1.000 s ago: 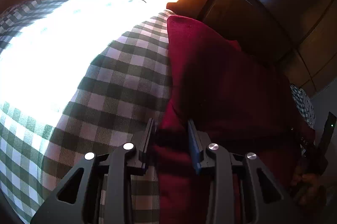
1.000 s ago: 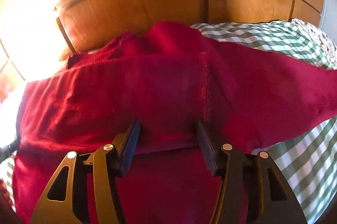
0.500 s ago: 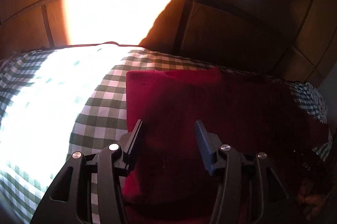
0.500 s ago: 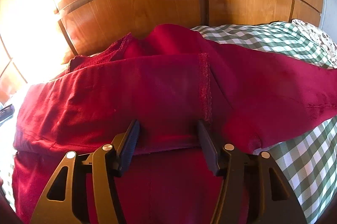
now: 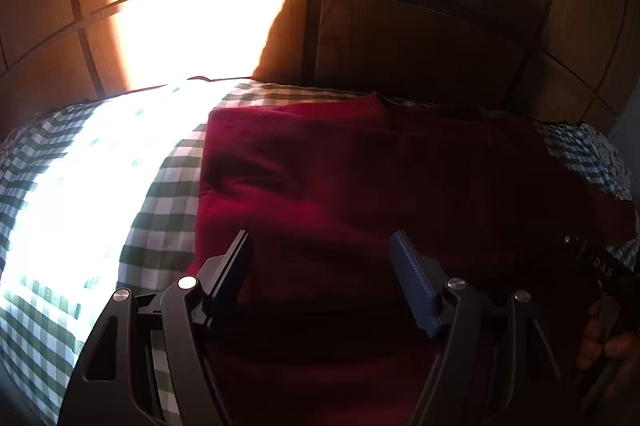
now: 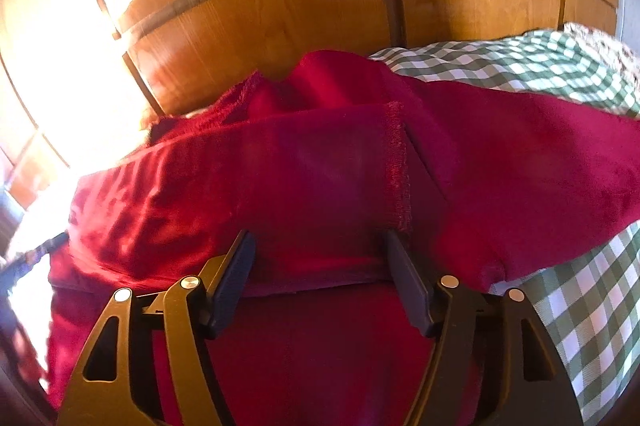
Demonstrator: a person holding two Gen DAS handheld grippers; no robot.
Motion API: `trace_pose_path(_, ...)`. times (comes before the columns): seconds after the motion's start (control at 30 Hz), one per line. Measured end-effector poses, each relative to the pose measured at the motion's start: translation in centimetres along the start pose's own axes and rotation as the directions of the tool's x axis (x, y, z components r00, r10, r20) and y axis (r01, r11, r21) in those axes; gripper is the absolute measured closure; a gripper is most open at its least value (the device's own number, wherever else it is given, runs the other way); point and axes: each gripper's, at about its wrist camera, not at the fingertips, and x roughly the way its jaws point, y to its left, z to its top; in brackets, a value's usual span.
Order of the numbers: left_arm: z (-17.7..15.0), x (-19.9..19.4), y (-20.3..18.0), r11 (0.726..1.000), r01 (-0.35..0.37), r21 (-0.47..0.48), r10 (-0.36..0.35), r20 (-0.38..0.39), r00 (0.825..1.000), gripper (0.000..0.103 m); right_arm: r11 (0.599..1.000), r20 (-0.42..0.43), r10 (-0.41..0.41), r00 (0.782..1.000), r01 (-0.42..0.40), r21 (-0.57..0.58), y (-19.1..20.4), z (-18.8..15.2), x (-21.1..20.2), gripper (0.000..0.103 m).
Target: Fold small clothes
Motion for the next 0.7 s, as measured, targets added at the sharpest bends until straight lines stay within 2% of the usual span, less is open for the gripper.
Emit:
trace_pose_path(0.07, -2.0, -1.4, -1.0, 0.999, 0.032, 0.014, -0.032, -0.018, 0.999, 0.032, 0.998, 0.025, -0.001, 1.0, 0.0, 0.058, -1.8, 0.3, -1.8, 0.036)
trace_pose_path(0.13, -3.5, -1.7, -2.0, 0.998, 0.035, 0.049, -0.033, -0.024, 0.999, 0.03, 0.987, 0.068, -0.006, 0.998, -0.005, 0.163, -5.6, 0.5, -4.1, 0.036)
trace_pose_path(0.23, -5.2, -0.6, -2.5, 0.997, 0.025, 0.066, -0.02, -0.07, 0.997, 0.026, 0.93, 0.11, -0.092, 0.99, 0.046, 0.364, -13.3, 0.2, -7.6, 0.036)
trace_pose_path(0.27, -5.6, -0.3, -2.4, 0.998, 0.026, 0.057, -0.022, -0.072, 0.997, 0.026, 0.902, 0.111, -0.134, 0.985, 0.075, 0.426, -15.8, 0.0, -8.5, 0.036)
trace_pose_path(0.3, -5.7, -0.2, -2.4, 0.998, 0.032, 0.052, -0.029, -0.065, 0.997, 0.023, 0.854, 0.103, -0.187, 0.977, 0.11, 0.508, -19.2, -0.6, -9.4, 0.036)
trace_pose_path(0.33, -6.2, -0.4, -2.6, 0.998, 0.036, 0.049, -0.032, -0.063, 0.997, 0.022, 0.804, 0.093, -0.225, 0.97, 0.131, 0.579, -22.3, -1.1, -10.2, 0.036)
trace_pose_path(0.37, -6.3, -0.3, -2.9, 0.998, 0.038, 0.048, -0.035, -0.062, 0.997, 0.02, 0.776, 0.086, -0.241, 0.967, 0.139, 0.616, -24.0, -1.4, -10.5, 0.036)
trace_pose_path(0.4, -6.1, -0.2, -3.0, 0.998, 0.039, 0.05, -0.036, -0.06, 0.998, 0.019, 0.726, 0.069, -0.268, 0.961, 0.154, 0.67, -26.7, -1.8, -10.9, 0.042)
trace_pose_path(0.47, -6.3, 0.2, -2.8, 0.998, 0.035, 0.058, -0.032, -0.06, 0.998, 0.017, 0.669, 0.06, -0.288, 0.956, 0.156, 0.726, -30.0, -2.1, -11.2, 0.056)
trace_pose_path(0.5, -6.4, 0.2, -2.6, 0.998, 0.032, 0.063, -0.028, -0.06, 0.998, 0.016, 0.64, 0.059, -0.295, 0.954, 0.152, 0.753, -31.5, -1.9, -11.3, 0.06)
trace_pose_path(0.57, -6.2, 0.5, -2.8, 0.997, 0.028, 0.069, -0.024, -0.061, 0.998, 0.015, 0.617, 0.059, -0.31, 0.949, 0.154, 0.771, -32.9, -1.0, -11.2, 0.061)
trace_pose_path(0.67, -5.6, 1.5, -2.5, 0.997, 0.03, 0.07, -0.025, -0.063, 0.998, 0.014, 0.613, 0.038, -0.344, 0.938, 0.194, 0.766, -33.9, 1.0, -10.3, 0.062)
trace_pose_path(0.7, -5.4, 1.7, -2.4, 0.997, 0.03, 0.07, -0.026, -0.063, 0.998, 0.014, 0.618, 0.031, -0.347, 0.937, 0.204, 0.759, -34.0, 1.7, -9.9, 0.066)
